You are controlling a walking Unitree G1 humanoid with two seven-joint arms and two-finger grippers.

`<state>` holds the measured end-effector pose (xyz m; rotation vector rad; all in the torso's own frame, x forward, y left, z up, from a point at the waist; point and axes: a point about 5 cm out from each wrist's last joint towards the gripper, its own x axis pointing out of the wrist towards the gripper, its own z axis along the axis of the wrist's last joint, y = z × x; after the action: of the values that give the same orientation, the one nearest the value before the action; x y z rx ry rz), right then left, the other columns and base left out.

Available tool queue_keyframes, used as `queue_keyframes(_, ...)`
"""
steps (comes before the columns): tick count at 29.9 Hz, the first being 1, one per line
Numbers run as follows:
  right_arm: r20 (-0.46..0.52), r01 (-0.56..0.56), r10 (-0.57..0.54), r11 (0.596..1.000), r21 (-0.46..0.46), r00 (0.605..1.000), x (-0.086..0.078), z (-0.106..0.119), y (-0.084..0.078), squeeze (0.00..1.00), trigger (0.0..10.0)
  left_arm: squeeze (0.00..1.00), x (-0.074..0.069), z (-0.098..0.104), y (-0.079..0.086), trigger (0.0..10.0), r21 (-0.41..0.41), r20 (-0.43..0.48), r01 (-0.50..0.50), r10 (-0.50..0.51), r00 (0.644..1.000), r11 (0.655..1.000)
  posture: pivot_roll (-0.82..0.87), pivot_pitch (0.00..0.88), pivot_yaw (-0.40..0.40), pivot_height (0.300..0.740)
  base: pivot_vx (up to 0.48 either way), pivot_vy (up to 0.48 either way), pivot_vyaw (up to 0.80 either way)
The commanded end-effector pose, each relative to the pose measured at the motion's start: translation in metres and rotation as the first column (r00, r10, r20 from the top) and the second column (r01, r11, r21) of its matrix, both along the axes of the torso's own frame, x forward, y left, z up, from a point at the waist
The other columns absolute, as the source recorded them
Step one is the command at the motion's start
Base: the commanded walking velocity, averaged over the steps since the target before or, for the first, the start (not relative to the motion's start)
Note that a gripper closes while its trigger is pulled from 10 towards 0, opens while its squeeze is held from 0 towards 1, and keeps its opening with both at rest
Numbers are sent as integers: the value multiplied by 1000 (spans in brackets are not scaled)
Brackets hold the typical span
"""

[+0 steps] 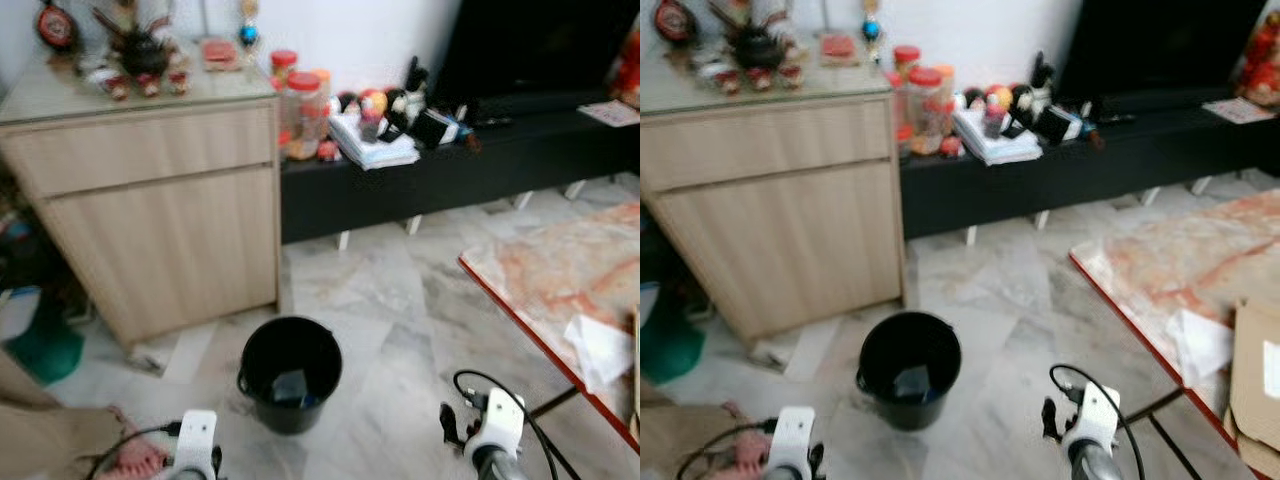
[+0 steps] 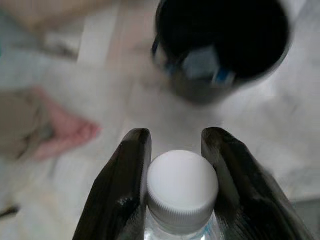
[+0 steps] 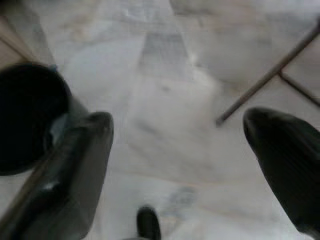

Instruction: Picking trash to rubbish bin

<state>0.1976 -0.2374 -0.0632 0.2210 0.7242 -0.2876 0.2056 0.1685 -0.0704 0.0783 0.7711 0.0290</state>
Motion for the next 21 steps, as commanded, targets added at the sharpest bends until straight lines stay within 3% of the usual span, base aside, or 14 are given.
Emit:
queue_keyframes(1, 26, -21, 20, 1000, 13, 999, 9, 3, 8, 0, 10000, 0, -7, -5, 1, 10000, -6, -36, 2, -3, 999, 1000, 109, 0, -82, 740, 480, 0, 0)
queue_keyframes(6, 24, -20, 20, 1000, 19, 1000, 10, 3, 9, 0, 10000, 0, -7, -5, 1, 10000, -6, -37, 2, -3, 999, 1000, 109, 0, -82, 740, 480, 0, 0)
queue_keyframes(14, 53, -171, 172, 985, -9, 984, 15, 7, 16, 0, 10000, 0, -7, -5, 1, 10000, -4, -34, 1, -1, 999, 1000, 112, 0, -85, 740, 480, 0, 0)
queue_keyframes(16, 103, -266, 269, 963, -42, 958, 24, 14, 19, 0, 10000, 0, -3, -2, 2, 10000, -1, -9, 13, -13, 1000, 1000, 112, 0, -85, 740, 480, 0, 0)
queue_keyframes(18, 114, -291, 295, 955, -53, 949, 27, 16, 20, 0, 10000, 0, -2, -1, 2, 10000, -1, 0, 15, -15, 1000, 1000, 112, 0, -85, 740, 480, 0, 0)
queue_keyframes(21, 219, -382, 396, 918, -105, 892, 45, 34, 21, 0, 10000, 0, 14, 12, 4, 10000, 25, 100, 40, -42, 994, 999, 109, 0, -82, 740, 480, 0, 0)
